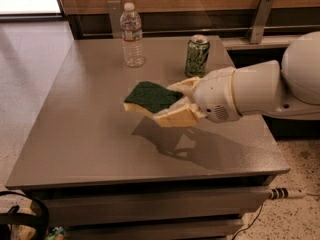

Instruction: Move sponge near water bottle

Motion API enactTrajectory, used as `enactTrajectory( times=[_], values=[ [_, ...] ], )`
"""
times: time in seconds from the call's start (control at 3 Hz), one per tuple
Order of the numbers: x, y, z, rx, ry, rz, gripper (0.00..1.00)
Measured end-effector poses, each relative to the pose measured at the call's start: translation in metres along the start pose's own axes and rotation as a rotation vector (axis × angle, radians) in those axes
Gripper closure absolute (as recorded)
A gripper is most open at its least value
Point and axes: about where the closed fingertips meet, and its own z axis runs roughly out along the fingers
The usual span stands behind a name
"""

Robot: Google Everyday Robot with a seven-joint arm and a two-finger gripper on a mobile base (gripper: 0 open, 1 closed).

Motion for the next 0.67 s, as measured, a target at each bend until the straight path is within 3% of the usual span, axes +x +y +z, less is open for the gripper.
enactTrajectory(
  times=[0.33, 0.67],
  values=[
    [-0.024, -0.040, 0.019, 0.029, 0.075, -0.018, 1.00],
    [-0.043, -0.071, 0.053, 0.035, 0.132, 0.002, 1.00]
  ],
)
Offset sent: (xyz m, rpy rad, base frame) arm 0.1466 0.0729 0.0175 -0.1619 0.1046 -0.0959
